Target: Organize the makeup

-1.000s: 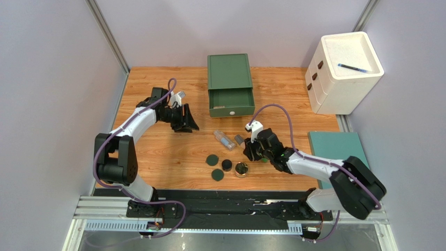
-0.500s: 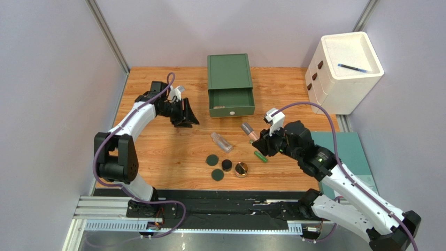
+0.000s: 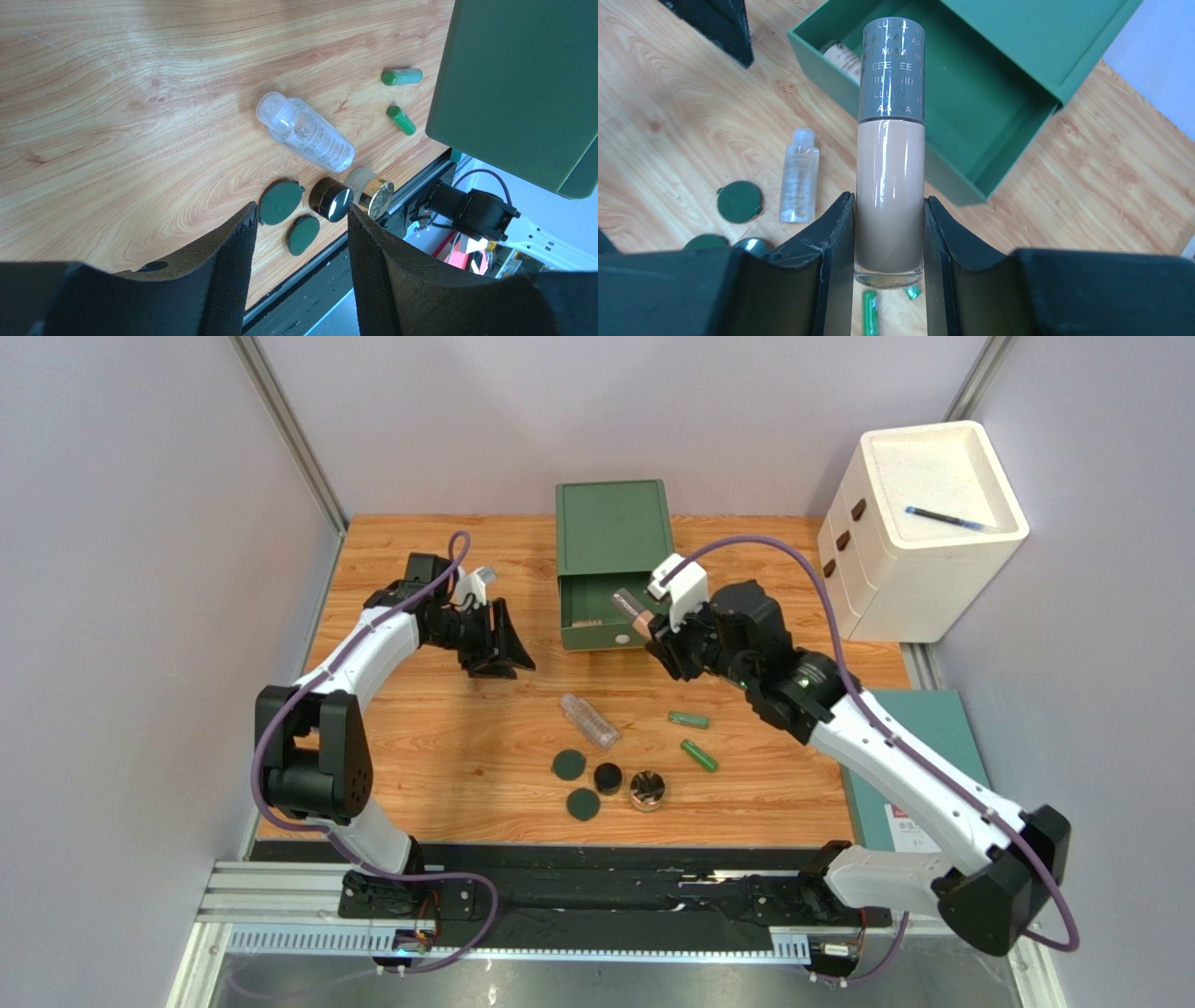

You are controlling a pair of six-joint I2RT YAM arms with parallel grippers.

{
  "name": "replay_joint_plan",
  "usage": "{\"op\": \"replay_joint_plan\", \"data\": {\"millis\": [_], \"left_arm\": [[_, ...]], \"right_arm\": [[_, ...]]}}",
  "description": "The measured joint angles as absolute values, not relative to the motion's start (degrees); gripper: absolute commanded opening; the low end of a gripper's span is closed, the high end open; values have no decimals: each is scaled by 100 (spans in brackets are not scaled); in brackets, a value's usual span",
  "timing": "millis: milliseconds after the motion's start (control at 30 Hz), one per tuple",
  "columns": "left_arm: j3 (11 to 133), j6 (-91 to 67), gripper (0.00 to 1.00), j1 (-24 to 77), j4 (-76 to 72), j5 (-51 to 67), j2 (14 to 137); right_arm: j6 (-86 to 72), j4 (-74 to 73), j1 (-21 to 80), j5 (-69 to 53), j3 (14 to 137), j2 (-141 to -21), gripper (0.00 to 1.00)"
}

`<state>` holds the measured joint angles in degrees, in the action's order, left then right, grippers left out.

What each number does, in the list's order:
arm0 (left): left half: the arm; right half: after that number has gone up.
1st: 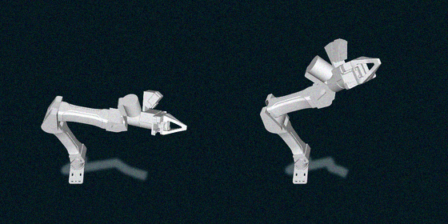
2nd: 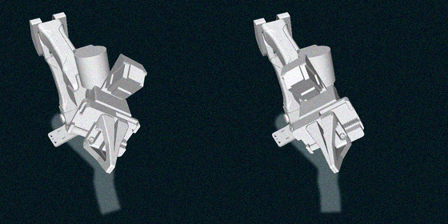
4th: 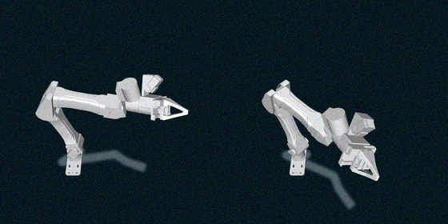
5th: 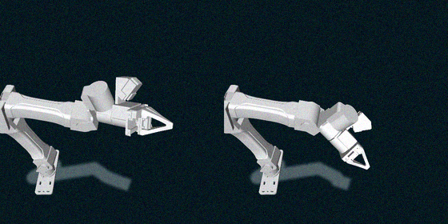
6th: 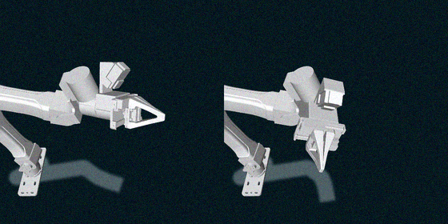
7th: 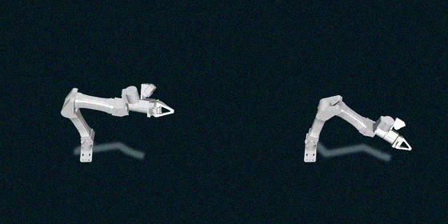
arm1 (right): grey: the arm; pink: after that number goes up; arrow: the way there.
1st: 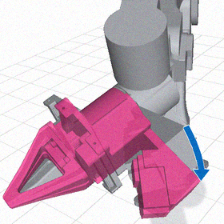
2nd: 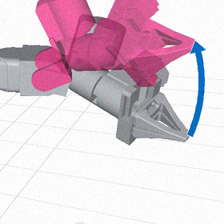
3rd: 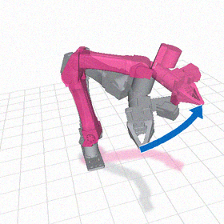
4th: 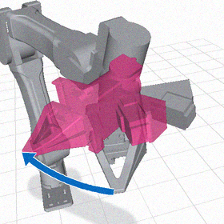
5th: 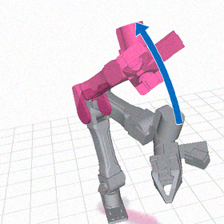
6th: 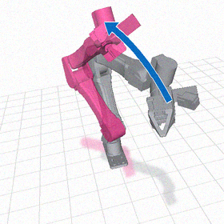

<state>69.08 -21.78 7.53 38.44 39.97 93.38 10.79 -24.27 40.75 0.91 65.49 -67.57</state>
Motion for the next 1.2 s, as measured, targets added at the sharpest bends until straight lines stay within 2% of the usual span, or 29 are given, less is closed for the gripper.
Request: {"op": "replay_joint_plan", "data": {"millis": [433,733,833,867,933,1200], "left_arm": [[7107,-2187,56,753,3868,4014,9389],[7190,-2180,56,753,3896,4025,9461],[7210,-2178,56,753,3900,4029,9513],[7225,-2178,56,755,3907,4029,9533],[7301,-2174,56,760,3938,4036,9594],[7491,-2161,56,775,3999,4040,9688]], "right_arm": [[1559,-1883,3815,-73,8029,-8462,3],[1754,-1817,3758,-228,8165,-8980,30],[1756,-1815,3726,-213,8165,-9048,50],[1745,-1815,3712,-202,8165,-9070,68],[1734,-1809,3682,-152,8182,-9122,78],[1625,-1780,3656,123,8381,-9185,81]]}}
